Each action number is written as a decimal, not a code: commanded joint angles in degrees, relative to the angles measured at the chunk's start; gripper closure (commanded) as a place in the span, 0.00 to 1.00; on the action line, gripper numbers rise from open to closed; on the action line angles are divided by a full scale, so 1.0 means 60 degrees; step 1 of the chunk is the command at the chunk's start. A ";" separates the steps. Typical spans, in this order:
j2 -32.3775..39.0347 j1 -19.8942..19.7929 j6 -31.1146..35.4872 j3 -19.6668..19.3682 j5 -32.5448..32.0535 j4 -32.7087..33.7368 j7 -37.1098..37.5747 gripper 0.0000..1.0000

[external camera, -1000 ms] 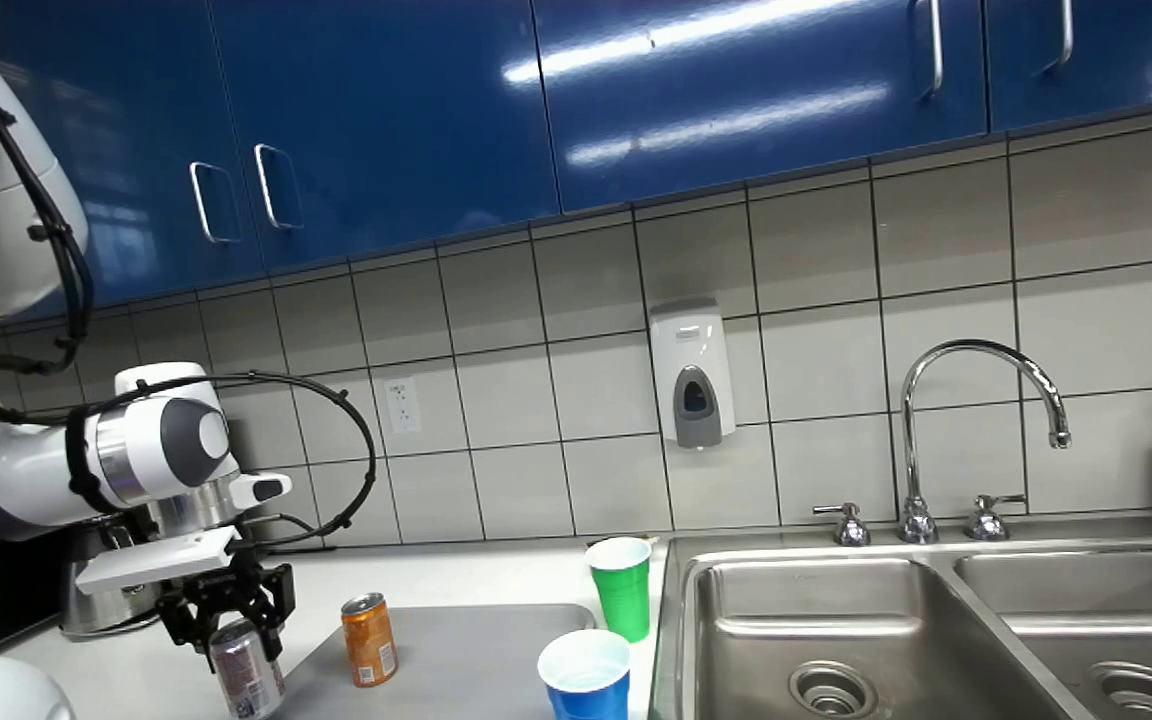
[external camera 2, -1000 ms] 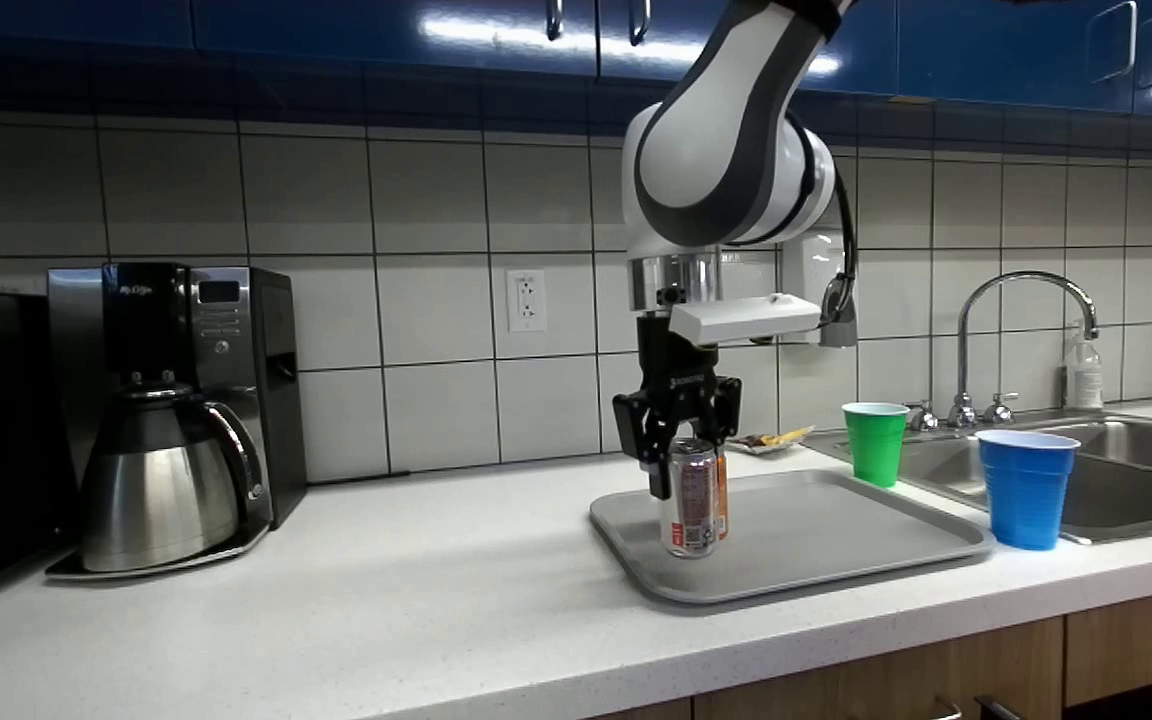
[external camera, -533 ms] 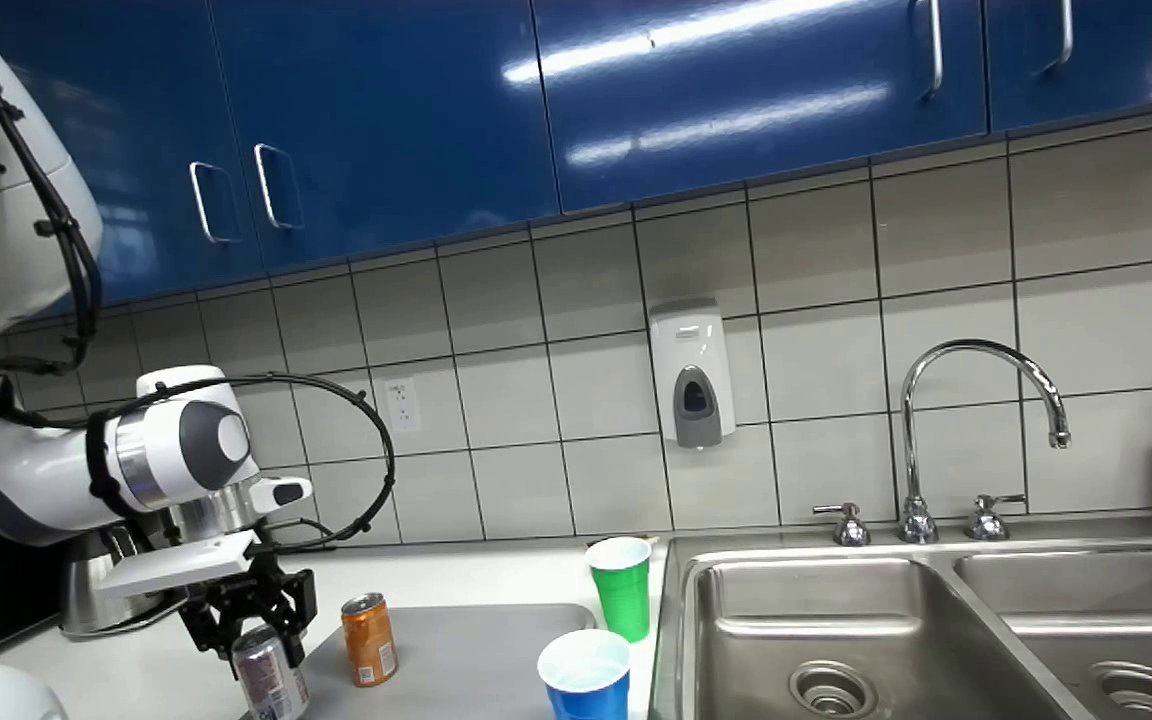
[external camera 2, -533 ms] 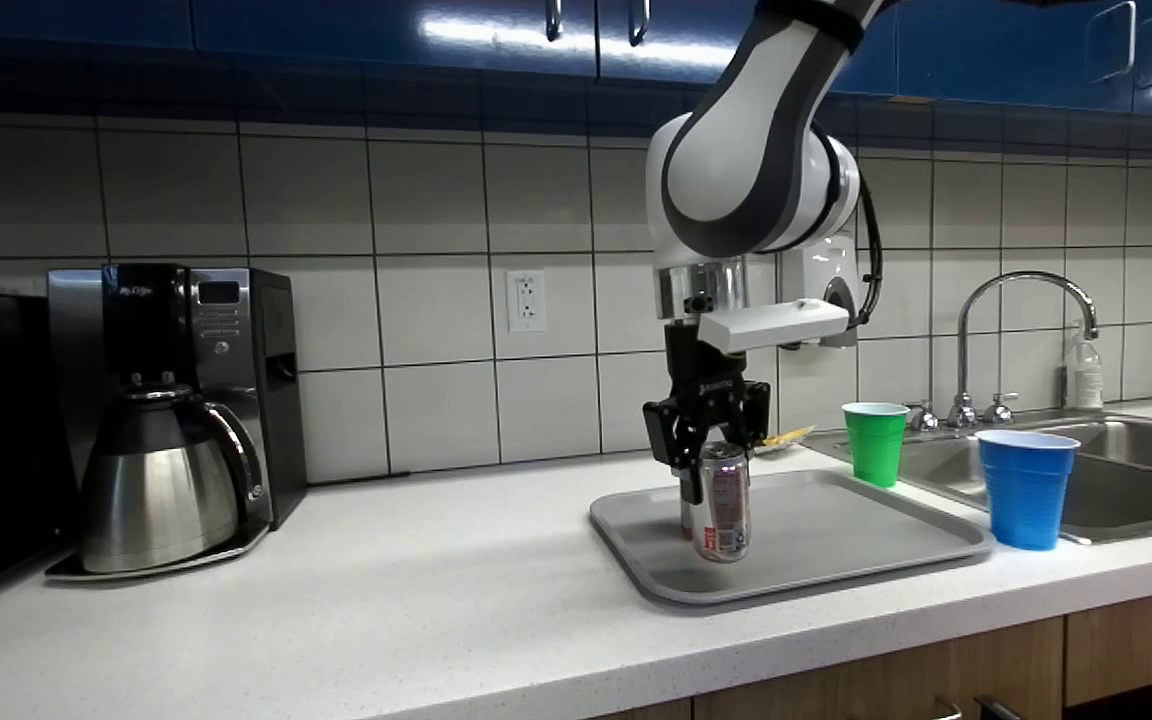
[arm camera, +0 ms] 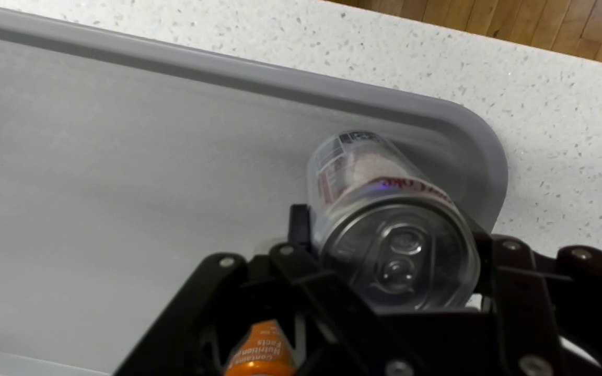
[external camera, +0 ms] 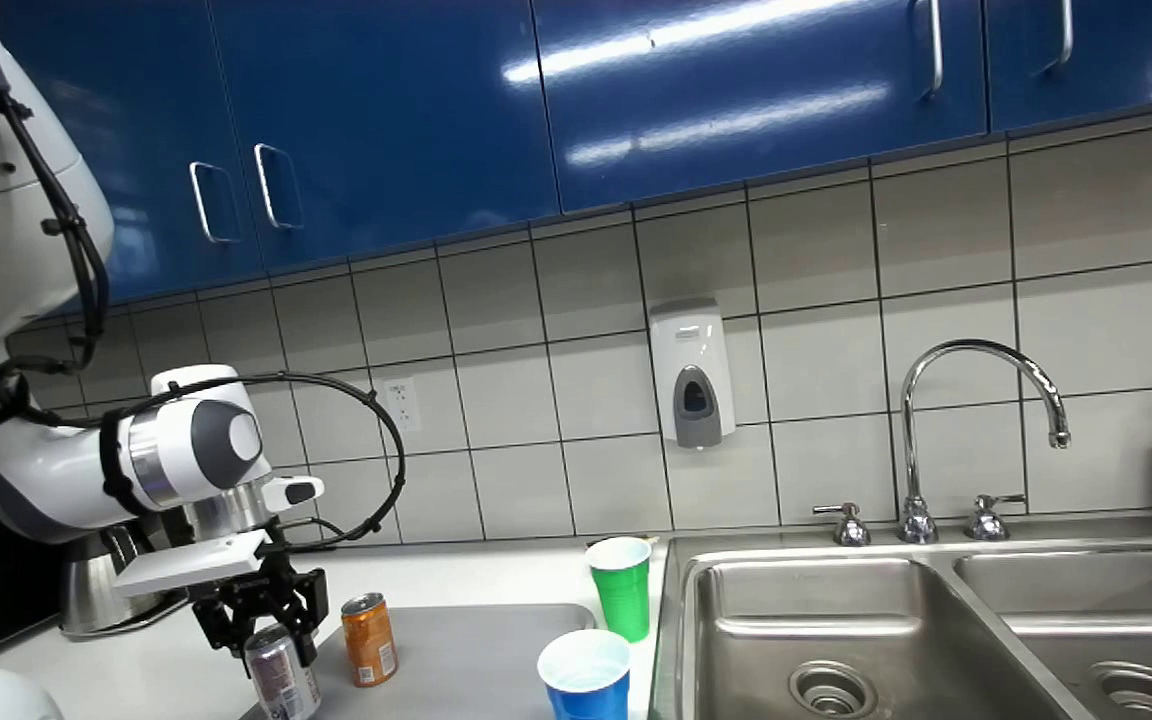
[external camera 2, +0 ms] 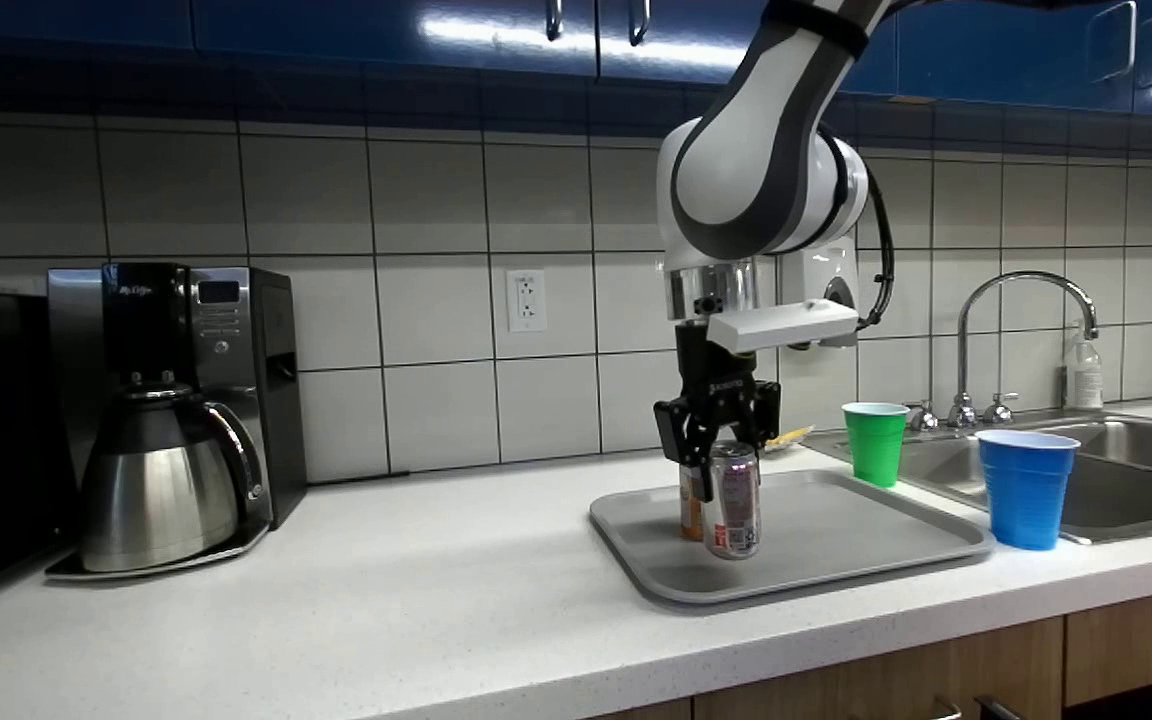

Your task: Put the Fanta and Coke cans on the grey tray

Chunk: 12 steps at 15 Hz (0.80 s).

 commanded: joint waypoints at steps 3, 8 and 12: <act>-0.0092 -0.0114 -0.0127 0.0062 -0.0285 0.0006 0.0306 0.62; -0.0040 -0.0109 -0.0104 0.0057 -0.0317 0.0026 0.0354 0.01; -0.0054 -0.0113 -0.0110 0.0055 -0.0349 0.0040 0.0403 0.00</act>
